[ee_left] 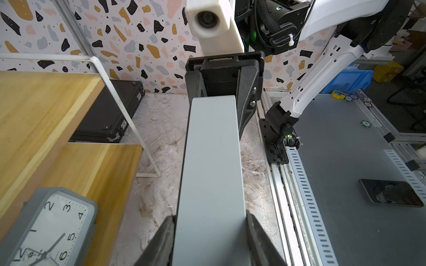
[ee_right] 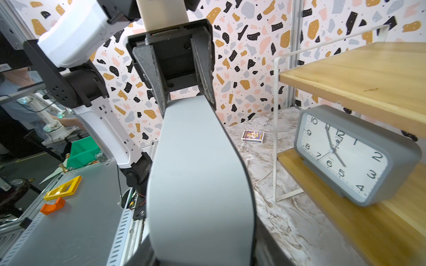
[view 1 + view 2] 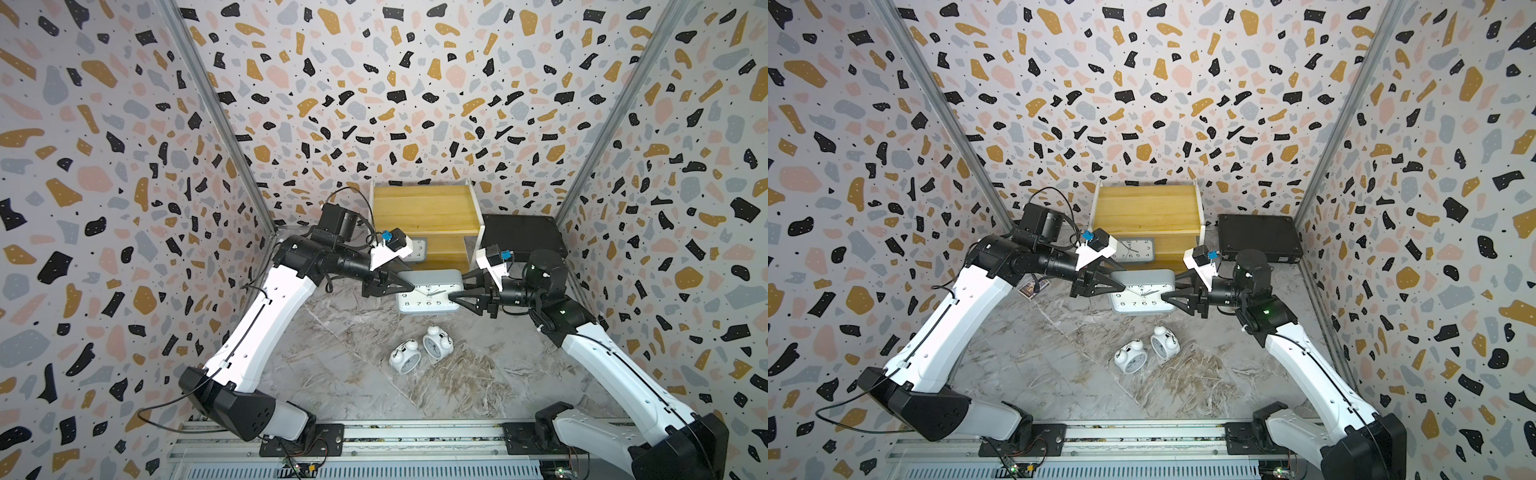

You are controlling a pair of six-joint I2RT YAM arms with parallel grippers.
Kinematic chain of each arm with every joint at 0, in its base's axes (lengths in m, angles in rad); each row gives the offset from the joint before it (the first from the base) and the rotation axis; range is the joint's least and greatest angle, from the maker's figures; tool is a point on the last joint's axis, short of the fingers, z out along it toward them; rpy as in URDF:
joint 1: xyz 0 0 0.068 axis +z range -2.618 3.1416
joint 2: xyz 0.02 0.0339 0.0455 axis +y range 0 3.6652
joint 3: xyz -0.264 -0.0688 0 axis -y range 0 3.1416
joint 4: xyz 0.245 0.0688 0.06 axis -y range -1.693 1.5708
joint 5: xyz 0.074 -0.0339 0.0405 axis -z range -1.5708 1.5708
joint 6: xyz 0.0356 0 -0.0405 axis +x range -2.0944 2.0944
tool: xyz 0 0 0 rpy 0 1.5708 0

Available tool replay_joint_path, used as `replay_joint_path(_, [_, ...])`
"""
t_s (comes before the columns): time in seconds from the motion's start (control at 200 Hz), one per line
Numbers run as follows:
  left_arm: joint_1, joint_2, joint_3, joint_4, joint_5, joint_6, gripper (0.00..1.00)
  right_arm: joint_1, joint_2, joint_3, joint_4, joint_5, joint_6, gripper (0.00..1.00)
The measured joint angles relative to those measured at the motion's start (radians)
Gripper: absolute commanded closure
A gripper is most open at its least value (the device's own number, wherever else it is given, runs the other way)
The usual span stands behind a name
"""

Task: Place the alarm clocks on the shelf by style
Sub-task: Pick up the alarm from the center of the board.

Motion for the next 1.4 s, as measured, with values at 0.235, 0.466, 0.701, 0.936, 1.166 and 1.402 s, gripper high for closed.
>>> replay_joint_path(0.235, [0.002, -0.003, -0.008, 0.016, -0.001, -0.018, 0.49, -0.001, -0.011, 0.0, -0.02, 0.008, -0.014, 0.78])
replay_joint_path(0.466, [0.058, -0.094, -0.114, 0.195, -0.069, -0.139, 0.29, -0.001, -0.026, 0.057, -0.149, 0.114, -0.045, 0.78])
replay_joint_path(0.701, [0.167, -0.212, -0.228, 0.374, -0.153, -0.29, 0.28, -0.008, -0.026, 0.2, -0.237, 0.221, -0.084, 0.76])
replay_joint_path(0.936, [0.208, -0.252, -0.301, 0.43, -0.229, -0.351, 0.28, -0.014, 0.005, 0.385, -0.297, 0.354, -0.14, 0.77])
replay_joint_path(1.166, [0.216, -0.264, -0.328, 0.441, -0.278, -0.36, 0.27, -0.031, 0.063, 0.536, -0.351, 0.584, -0.197, 0.77])
replay_joint_path(1.402, [0.227, -0.265, -0.342, 0.448, -0.309, -0.362, 0.27, -0.063, 0.095, 0.573, -0.369, 0.829, -0.233, 0.76])
